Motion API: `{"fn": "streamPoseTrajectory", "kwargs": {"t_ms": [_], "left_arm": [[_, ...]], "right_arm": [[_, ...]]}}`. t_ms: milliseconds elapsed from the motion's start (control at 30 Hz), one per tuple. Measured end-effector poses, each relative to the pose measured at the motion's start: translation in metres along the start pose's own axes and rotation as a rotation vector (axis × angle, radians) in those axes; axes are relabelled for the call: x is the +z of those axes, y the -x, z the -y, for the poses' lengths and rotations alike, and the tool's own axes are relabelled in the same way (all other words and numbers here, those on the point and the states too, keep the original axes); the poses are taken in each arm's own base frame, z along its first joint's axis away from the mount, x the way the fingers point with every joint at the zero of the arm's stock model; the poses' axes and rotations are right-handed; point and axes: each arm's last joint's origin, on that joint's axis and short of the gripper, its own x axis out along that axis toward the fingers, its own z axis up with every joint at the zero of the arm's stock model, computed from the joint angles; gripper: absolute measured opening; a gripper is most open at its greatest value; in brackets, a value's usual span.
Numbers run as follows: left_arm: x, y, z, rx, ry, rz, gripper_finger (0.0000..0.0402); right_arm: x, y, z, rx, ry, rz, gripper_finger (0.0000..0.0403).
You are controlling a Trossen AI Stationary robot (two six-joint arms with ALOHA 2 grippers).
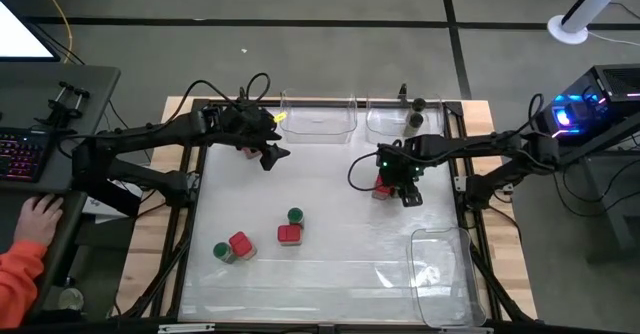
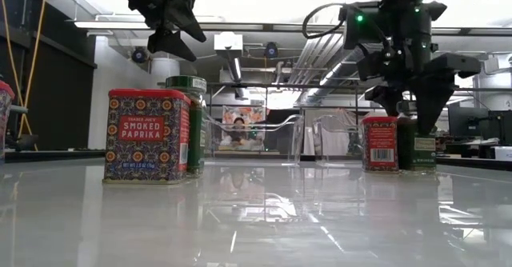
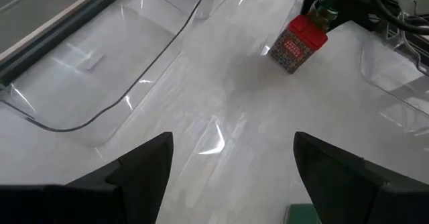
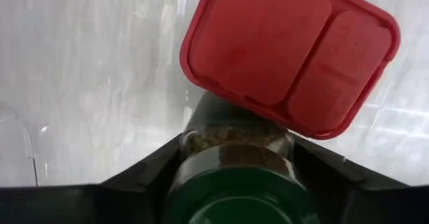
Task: Sort spices by type
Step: Put the green seasoning bottle into the bottom transparent bin
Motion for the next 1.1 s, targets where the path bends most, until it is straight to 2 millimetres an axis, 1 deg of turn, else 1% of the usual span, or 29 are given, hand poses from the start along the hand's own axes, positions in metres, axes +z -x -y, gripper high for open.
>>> {"fn": "streamPoseTrajectory", "kwargs": {"t_ms": [67, 133, 233, 333, 400, 467, 567, 633, 700, 767, 833, 967, 1100], "left_arm": [[0.000, 0.000, 0.000, 0.000, 0.000, 0.000, 0.0296], [0.000, 0.000, 0.000, 0.000, -0.010, 0.000, 0.0296], [0.000, 0.000, 0.000, 0.000, -0.028, 0.002, 0.0296], [0.004, 0.002, -0.001, 0.002, -0.047, 0.013, 0.0296], [0.006, 0.004, -0.002, 0.007, -0.067, 0.024, 0.0296], [0.008, 0.005, -0.005, 0.017, -0.088, 0.031, 0.0296], [0.010, 0.005, -0.010, 0.039, -0.099, 0.039, 0.0296], [0.011, 0.006, -0.015, 0.054, -0.102, 0.048, 0.0296], [0.012, 0.006, -0.018, 0.066, -0.101, 0.052, 0.0296], [0.013, 0.007, -0.022, 0.078, -0.091, 0.056, 0.0296], [0.014, 0.007, -0.026, 0.089, -0.081, 0.057, 0.0296], [0.014, 0.008, -0.029, 0.100, -0.072, 0.057, 0.0296], [0.015, 0.008, -0.030, 0.102, -0.069, 0.058, 0.0296]], "right_arm": [[0.000, 0.001, 0.000, -0.017, -0.007, -0.009, 0.0193], [0.000, 0.006, 0.001, -0.021, -0.025, -0.024, 0.0191], [0.004, 0.024, 0.001, -0.020, -0.052, -0.028, 0.0191], [0.001, 0.053, -0.002, -0.023, -0.093, -0.051, 0.0191], [-0.003, 0.080, -0.005, -0.043, -0.161, -0.026, 0.0191], [-0.010, 0.108, -0.011, -0.040, -0.269, 0.034, 0.0191], [-0.022, 0.146, -0.029, 0.066, -0.426, 0.168, 0.0191], [-0.031, 0.162, -0.046, 0.152, -0.488, 0.208, 0.0191], [-0.040, 0.166, -0.065, 0.184, -0.525, 0.163, 0.0191], [-0.045, 0.163, -0.084, 0.208, -0.536, 0.095, 0.0191], [-0.046, 0.156, -0.103, 0.241, -0.521, 0.037, 0.0191], [-0.041, 0.145, -0.139, 0.321, -0.488, 0.056, 0.0191], [-0.047, 0.124, -0.165, 0.321, -0.496, 0.020, 0.0191]]}}
